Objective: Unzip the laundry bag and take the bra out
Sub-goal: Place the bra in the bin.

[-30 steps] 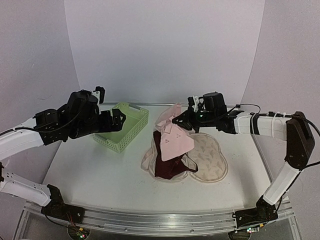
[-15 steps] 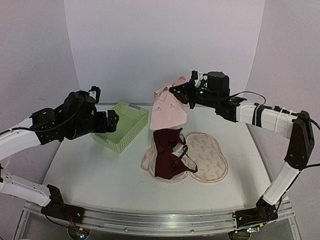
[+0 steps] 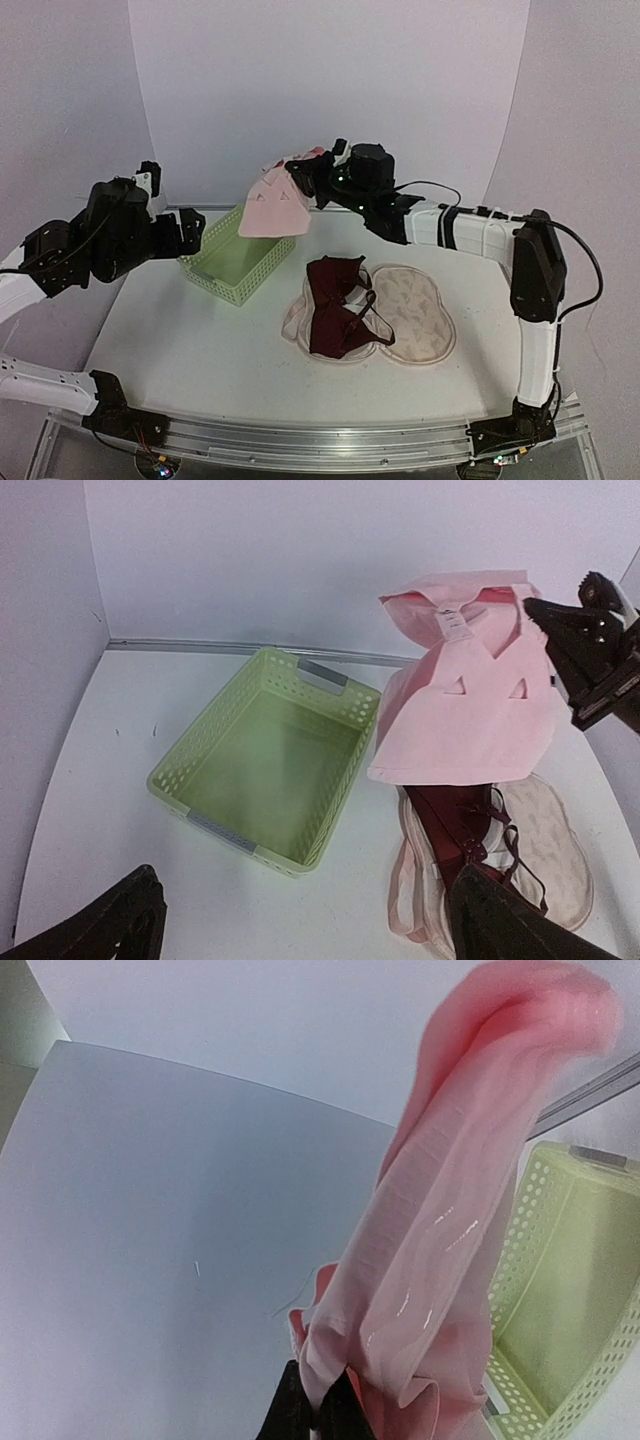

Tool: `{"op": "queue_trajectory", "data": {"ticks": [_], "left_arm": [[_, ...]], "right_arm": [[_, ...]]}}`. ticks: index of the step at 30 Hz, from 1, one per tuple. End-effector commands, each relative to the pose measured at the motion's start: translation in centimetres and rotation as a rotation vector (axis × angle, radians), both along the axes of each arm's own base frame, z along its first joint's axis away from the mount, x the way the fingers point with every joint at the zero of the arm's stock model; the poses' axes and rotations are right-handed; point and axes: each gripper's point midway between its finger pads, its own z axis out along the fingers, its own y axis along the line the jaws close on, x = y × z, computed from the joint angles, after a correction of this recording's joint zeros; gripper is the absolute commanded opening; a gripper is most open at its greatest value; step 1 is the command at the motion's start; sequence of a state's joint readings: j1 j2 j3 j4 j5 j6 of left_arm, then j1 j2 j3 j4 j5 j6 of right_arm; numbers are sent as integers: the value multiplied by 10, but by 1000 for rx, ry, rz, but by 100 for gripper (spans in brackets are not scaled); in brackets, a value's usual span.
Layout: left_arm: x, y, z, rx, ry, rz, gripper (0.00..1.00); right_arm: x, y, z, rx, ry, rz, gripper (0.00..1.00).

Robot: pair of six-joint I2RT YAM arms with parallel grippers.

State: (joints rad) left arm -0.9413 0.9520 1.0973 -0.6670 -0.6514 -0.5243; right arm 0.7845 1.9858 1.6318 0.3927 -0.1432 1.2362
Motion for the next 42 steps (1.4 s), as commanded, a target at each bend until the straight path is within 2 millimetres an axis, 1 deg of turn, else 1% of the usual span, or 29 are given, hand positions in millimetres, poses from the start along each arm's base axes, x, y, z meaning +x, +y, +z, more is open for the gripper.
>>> {"op": "queue_trajectory", "data": {"ticks": [1,5,6,7,9,12,17,20,23,26,30,38,40,42], "left_arm": [[-6,24,14,-36,-46,62,100],[-13,34,14,-62,-57,71,99],[-14,36,14,-68,-60,70,99],[-16,37,14,-70,-60,67,99],[-18,38,15,-81,-59,61,100],[-21,38,12,-94,-50,47,99],[-25,41,11,-107,-47,39,100],[-27,43,13,-111,-51,39,99],[-27,44,15,-111,-54,39,100],[-27,43,16,-110,-54,37,100],[-27,44,16,-112,-54,37,99],[-27,43,15,-115,-50,35,99],[-27,43,15,-112,-50,37,99],[-27,42,16,-112,-49,35,99]], "right_arm": [[10,23,41,189,-45,-53,0],[24,57,21,253,1,-68,0],[25,61,27,280,-2,-82,0],[32,69,12,281,13,-98,0],[37,82,4,303,22,-129,0],[44,95,-15,320,46,-178,0],[48,106,-41,323,79,-260,0],[49,111,-66,318,123,-284,0],[50,121,-93,319,173,-276,0],[52,126,-114,305,199,-286,0],[58,128,-139,300,230,-304,0],[61,129,-179,254,292,-334,0],[61,131,-185,251,306,-327,0],[60,132,-185,250,311,-320,4]]}}
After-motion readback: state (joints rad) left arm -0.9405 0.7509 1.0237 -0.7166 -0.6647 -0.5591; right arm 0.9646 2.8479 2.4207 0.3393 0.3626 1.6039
